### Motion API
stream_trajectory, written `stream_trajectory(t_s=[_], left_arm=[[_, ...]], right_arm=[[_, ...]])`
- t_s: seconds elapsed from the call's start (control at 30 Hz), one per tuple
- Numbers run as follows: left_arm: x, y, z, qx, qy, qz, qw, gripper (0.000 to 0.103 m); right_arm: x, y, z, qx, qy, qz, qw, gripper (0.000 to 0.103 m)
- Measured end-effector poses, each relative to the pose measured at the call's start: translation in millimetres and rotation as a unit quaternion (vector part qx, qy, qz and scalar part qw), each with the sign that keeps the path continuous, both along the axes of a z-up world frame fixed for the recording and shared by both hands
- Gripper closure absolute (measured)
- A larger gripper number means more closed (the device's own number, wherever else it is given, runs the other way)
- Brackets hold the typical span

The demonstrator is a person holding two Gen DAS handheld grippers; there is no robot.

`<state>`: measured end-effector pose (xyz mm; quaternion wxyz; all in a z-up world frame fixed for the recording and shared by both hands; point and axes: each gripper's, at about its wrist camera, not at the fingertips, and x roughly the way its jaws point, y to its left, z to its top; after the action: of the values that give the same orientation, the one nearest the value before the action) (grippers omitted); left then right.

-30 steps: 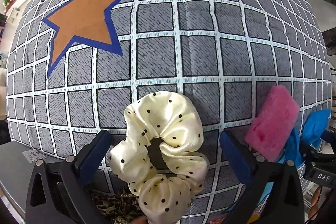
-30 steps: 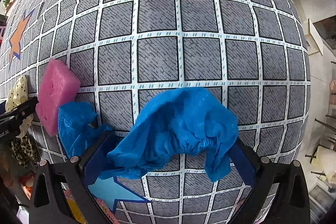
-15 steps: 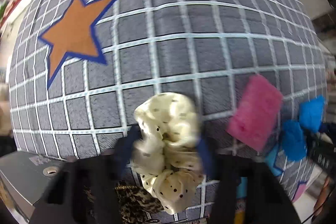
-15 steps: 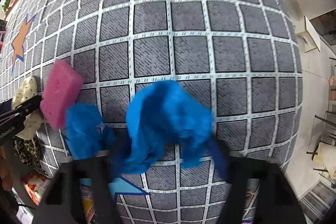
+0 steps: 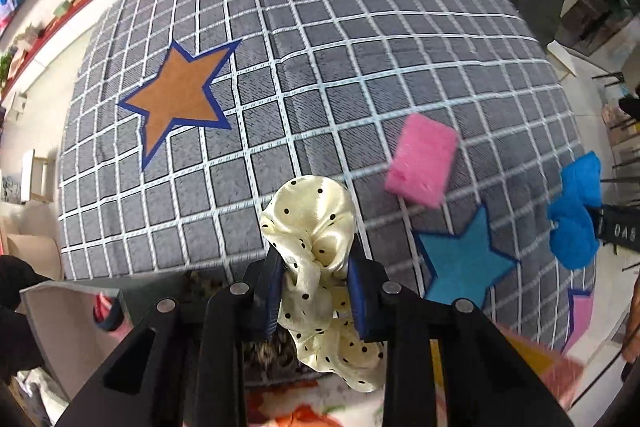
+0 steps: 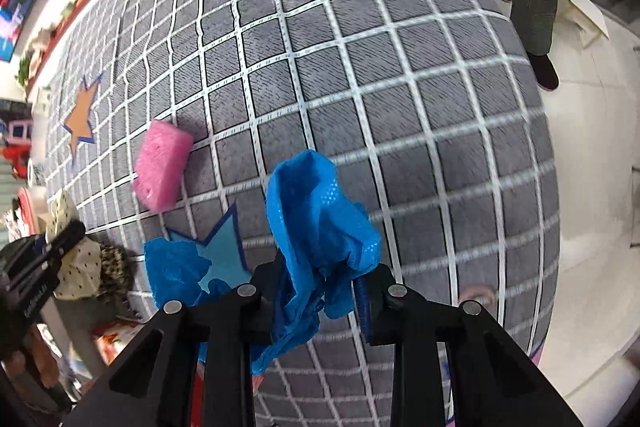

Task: Organize soft objects
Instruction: 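Carry the scrunchie and blue bag in both grippers over the white box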

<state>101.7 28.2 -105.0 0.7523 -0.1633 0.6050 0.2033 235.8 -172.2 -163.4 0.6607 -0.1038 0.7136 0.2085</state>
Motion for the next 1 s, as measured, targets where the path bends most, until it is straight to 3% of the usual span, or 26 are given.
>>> stream_trajectory(t_s=[0.37,0.63,1.0], left_arm=[[-69,-41,34,0.0,-0.035,-0.04,0.9986,0.072],[-107,-79,54,0.006,-0.041,-0.096,0.9945,0.072],[-148,-115,66,0.001,-0.059,-0.141,0.9882,0.072]], right_arm=[[-53,-49,52,0.033,-0.017,-0.072,0.997,0.074],[-93,-75,76,0.039,-0.03,-0.106,0.993,0.074],[-167,-75,97,0.046,-0.02,-0.071,0.996,0.074]])
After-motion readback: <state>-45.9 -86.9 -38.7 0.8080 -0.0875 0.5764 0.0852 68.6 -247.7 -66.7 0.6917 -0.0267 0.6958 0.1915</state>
